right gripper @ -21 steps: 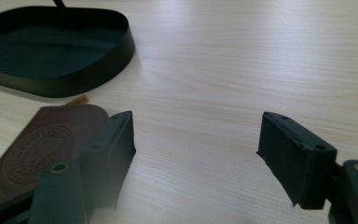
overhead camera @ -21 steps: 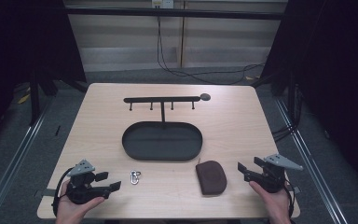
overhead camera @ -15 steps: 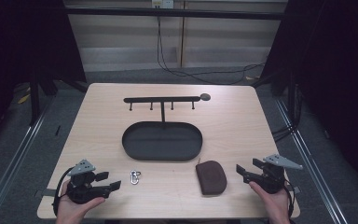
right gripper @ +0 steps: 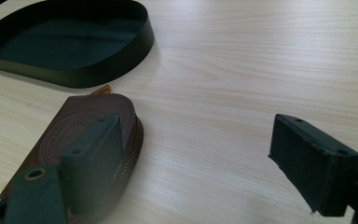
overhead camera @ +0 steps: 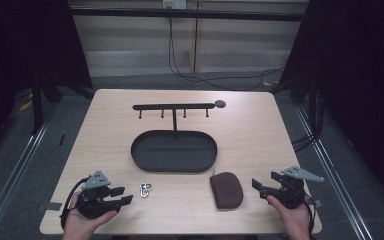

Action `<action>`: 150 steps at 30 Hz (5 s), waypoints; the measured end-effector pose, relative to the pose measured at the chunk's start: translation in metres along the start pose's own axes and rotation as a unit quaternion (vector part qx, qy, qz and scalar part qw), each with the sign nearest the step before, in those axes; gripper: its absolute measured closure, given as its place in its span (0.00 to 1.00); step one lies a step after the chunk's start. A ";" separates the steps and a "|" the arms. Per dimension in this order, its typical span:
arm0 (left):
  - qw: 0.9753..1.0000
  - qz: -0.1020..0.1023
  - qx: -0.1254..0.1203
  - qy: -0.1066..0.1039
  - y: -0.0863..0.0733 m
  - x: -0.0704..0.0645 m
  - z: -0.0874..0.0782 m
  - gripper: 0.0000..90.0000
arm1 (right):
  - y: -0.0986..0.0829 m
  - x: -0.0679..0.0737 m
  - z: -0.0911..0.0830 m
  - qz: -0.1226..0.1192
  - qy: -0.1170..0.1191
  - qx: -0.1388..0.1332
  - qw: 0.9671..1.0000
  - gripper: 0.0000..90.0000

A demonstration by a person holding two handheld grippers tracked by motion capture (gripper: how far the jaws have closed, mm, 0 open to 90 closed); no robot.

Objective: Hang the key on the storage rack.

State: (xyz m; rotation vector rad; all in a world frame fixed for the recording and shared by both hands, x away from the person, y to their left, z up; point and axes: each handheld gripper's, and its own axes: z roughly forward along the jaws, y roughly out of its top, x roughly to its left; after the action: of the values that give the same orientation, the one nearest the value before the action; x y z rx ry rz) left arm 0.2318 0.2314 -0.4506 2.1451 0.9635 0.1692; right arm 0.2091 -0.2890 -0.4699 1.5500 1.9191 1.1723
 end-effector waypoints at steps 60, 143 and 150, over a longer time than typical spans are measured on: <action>0.979 0.093 0.182 0.009 0.056 -0.001 0.079 0.62 | 0.000 0.003 0.005 -0.007 0.023 0.030 0.999 0.25; 0.946 0.130 0.297 -0.020 0.113 0.008 0.026 0.99 | -0.002 0.003 0.008 -0.005 0.028 0.046 0.999 0.24; 0.944 0.132 0.303 -0.009 0.127 0.011 0.021 0.99 | -0.002 0.003 0.009 -0.008 0.029 0.046 0.998 0.24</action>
State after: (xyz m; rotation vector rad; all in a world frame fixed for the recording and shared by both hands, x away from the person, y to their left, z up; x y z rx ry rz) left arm 0.3226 0.1732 -0.3791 2.8369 0.7733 -0.0262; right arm 0.2136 -0.2831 -0.4754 1.5614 2.0459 1.1485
